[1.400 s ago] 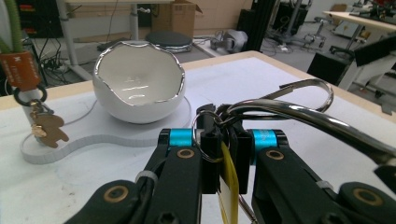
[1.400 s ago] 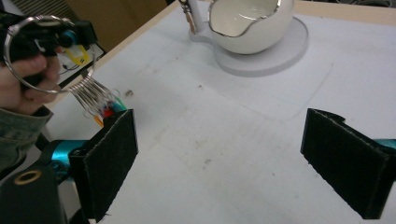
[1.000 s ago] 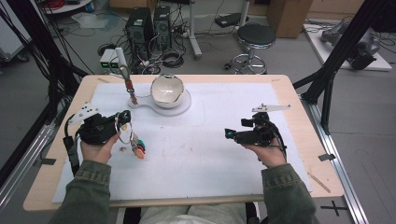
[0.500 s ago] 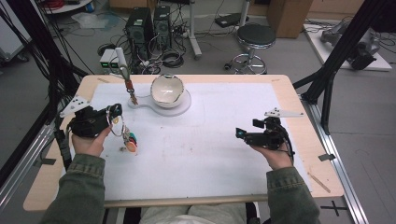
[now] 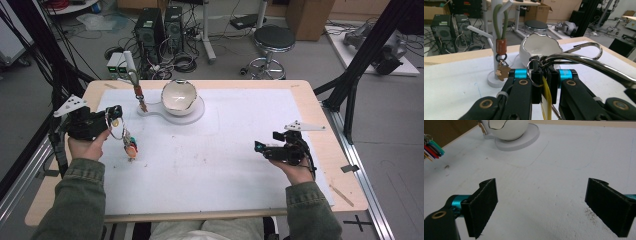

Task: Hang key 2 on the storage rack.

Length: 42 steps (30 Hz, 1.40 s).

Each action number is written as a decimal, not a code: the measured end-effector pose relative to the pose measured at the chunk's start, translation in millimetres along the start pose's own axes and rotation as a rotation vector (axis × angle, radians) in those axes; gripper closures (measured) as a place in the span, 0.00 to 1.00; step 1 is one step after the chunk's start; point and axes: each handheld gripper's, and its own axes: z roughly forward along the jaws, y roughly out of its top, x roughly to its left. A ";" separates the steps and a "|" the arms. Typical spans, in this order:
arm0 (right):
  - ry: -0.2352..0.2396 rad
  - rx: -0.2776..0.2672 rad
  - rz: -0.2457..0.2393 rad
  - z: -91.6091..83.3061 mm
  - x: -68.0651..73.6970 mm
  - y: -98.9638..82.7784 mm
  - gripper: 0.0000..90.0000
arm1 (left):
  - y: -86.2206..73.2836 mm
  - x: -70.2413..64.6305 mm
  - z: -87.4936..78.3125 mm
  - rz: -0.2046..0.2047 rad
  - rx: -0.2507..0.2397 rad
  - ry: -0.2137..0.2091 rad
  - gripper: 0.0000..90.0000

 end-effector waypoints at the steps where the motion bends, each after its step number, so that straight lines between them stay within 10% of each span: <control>1: -0.004 0.003 0.000 0.2 -0.1 -0.7 0.11 | 1.1 1.0 0.3 -0.006 -0.003 0.001 0.96; 42: 0.013 -0.007 0.020 -0.1 -8.8 -8.8 0.11 | 40.0 53.9 34.6 0.013 0.033 0.086 0.96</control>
